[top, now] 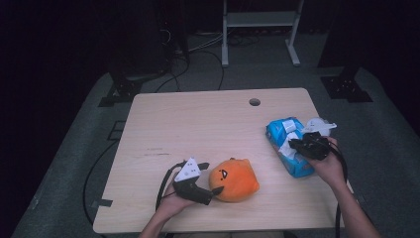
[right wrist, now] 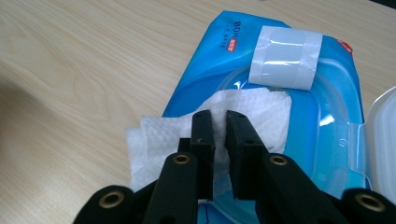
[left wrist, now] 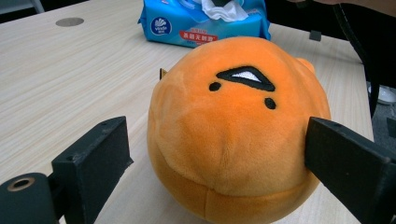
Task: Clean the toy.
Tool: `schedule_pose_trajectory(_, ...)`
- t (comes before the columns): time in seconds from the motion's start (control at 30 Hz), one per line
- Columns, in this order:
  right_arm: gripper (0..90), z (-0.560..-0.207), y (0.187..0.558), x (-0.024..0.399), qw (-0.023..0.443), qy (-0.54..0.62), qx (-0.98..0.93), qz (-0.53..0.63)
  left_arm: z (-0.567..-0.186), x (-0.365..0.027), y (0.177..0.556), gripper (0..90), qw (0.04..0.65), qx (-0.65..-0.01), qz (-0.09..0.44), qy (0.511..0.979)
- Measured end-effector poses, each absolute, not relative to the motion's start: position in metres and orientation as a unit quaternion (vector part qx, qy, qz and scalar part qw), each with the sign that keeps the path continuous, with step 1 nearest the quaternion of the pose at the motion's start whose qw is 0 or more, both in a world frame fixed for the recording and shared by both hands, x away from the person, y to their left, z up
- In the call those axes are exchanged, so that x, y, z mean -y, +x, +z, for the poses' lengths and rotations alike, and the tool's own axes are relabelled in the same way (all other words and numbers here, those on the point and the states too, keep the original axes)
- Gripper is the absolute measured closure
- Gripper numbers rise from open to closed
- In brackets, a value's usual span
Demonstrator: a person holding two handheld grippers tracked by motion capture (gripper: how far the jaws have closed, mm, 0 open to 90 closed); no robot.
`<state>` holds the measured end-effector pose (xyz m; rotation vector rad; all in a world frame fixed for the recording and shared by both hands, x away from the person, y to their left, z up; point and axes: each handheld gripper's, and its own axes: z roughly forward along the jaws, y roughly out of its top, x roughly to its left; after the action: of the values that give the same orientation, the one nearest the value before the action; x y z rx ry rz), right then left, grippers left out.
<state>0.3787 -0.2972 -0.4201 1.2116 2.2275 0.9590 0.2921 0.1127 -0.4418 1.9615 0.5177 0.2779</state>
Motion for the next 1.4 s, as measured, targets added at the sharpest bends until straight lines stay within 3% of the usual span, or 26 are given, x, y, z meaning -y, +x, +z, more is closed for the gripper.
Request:
schedule_pose_trajectory(0.17, 83.4, -0.419, 0.374, 0.303, 0.211, 0.44, -0.797, 0.356, -0.444, -0.111, 0.293, 7.5, 0.519, -0.218, 0.11, 0.819)
schedule_pose_trajectory(0.33, 84.3, -0.411, 0.364, 0.304, 0.225, 0.432, -0.792, 0.367, -0.444, -0.108, 0.291, 13.6, 0.515, -0.207, 0.109, 0.825)
schedule_pose_trajectory(0.57, 84.6, -0.384, 0.316, 0.292, 0.233, 0.37, -0.797, 0.416, -0.446, -0.103, 0.29, 21.1, 0.504, -0.199, 0.107, 0.834)
schedule_pose_trajectory(0.83, 84.6, -0.367, 0.258, 0.259, 0.233, 0.297, -0.813, 0.444, -0.449, -0.102, 0.292, 21.2, 0.5, -0.212, 0.107, 0.833)
schedule_pose_trajectory(1.07, 84.5, -0.361, 0.228, 0.228, 0.206, 0.236, -0.829, 0.463, -0.45, -0.102, 0.292, 21.1, 0.5, -0.214, 0.109, 0.832)
schedule_pose_trajectory(1.27, 84.5, -0.361, 0.209, 0.198, 0.108, 0.182, -0.846, 0.489, -0.451, -0.103, 0.293, 20.8, 0.501, -0.217, 0.108, 0.831)
schedule_pose_trajectory(1.4, 84.2, -0.372, 0.223, 0.186, 0.093, 0.18, -0.859, 0.47, -0.451, -0.102, 0.293, 20.8, 0.502, -0.217, 0.106, 0.831)
